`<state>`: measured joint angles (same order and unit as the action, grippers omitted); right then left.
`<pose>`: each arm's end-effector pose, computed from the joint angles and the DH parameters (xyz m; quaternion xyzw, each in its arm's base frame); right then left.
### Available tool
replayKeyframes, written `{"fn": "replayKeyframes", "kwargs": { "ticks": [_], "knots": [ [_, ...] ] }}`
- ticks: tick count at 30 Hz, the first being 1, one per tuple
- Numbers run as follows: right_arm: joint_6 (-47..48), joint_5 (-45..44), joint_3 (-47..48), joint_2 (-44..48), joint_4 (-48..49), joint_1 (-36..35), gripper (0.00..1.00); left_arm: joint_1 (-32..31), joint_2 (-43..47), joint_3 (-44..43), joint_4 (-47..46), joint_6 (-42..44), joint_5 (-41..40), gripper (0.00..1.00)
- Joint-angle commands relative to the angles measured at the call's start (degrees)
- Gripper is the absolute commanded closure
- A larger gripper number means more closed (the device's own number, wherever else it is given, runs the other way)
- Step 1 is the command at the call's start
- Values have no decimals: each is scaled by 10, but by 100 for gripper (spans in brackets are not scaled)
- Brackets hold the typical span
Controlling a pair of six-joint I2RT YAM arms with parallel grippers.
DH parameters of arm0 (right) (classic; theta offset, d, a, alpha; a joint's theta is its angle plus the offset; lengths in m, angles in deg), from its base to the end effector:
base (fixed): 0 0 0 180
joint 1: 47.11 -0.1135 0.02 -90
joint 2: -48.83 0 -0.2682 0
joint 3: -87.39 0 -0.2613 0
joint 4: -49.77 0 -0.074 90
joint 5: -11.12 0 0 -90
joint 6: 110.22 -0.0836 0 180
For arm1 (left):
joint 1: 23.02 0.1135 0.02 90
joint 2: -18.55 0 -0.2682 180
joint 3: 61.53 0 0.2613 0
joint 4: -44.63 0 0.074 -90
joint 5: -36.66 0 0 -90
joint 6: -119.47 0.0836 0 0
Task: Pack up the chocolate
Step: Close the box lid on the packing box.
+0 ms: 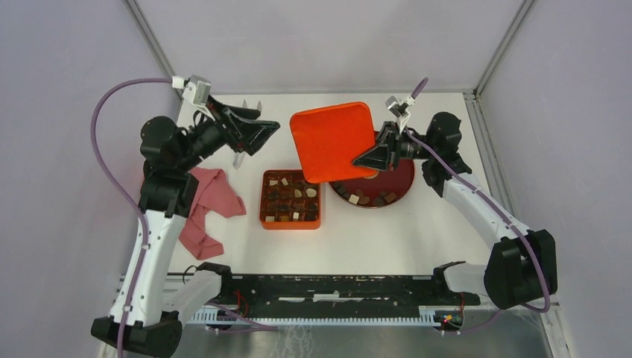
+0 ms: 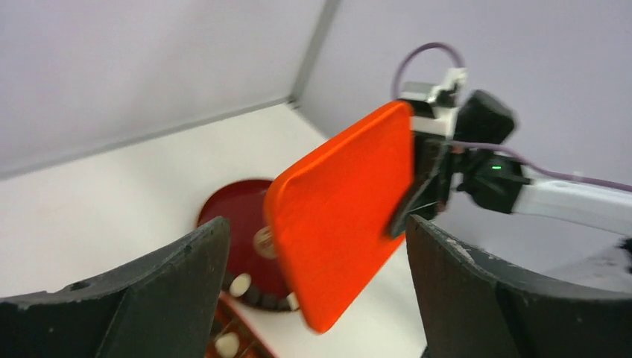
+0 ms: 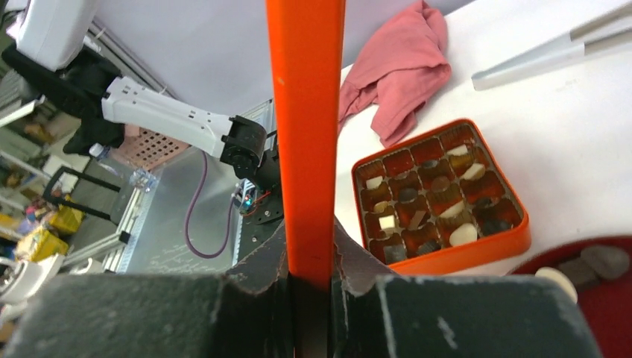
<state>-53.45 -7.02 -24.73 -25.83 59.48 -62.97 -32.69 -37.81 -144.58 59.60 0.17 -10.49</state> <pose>0.2750 0.1607 0.3464 -0.3363 0.6156 0.6115 0.3661 0.2244 -0.0959 0.4816 0.1790 0.6273 -0.4582 0.6037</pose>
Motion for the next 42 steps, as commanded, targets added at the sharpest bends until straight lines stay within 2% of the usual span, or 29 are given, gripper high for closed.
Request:
{"fn": "replayKeyframes", "kwargs": {
  "ticks": [1, 4, 6, 8, 11, 12, 17, 25, 29, 37, 42],
  "knots": [
    [-37, -44, -59, 40, 80, 15, 100, 2, 55, 39, 236, 166, -219, 9],
    [-33, -77, -105, 49, 80, 22, 100, 3, 102, 91, 277, 139, -316, 19],
    [-31, -91, -127, 46, 86, 22, 100, 3, 99, 127, 312, 117, -365, 29],
    [-34, -93, -140, 39, 96, 22, 100, 3, 74, 152, 356, 101, -413, 40],
    [-38, -98, -156, 34, 108, 23, 100, 3, 21, 181, 376, 74, -460, 48],
    [-41, -101, -165, 34, 116, 22, 100, 3, -4, 185, 376, 62, -468, 55],
    [-85, -123, -208, 27, 168, 18, 100, 3, -97, 205, 363, 33, -478, 71],
    [-188, -179, -219, -23, 180, -53, 100, 3, -172, 248, 310, 0, -413, 77],
    [-262, -196, -222, -58, 244, -96, 100, 3, -190, 273, 295, -3, -391, 77],
    [-413, -224, -220, -164, 398, -140, 100, -1, -198, 299, 254, -23, -331, 77],
    [-441, -247, -205, -208, 440, -160, 100, -4, -180, 325, 228, -43, -294, 76]
  ]
}}
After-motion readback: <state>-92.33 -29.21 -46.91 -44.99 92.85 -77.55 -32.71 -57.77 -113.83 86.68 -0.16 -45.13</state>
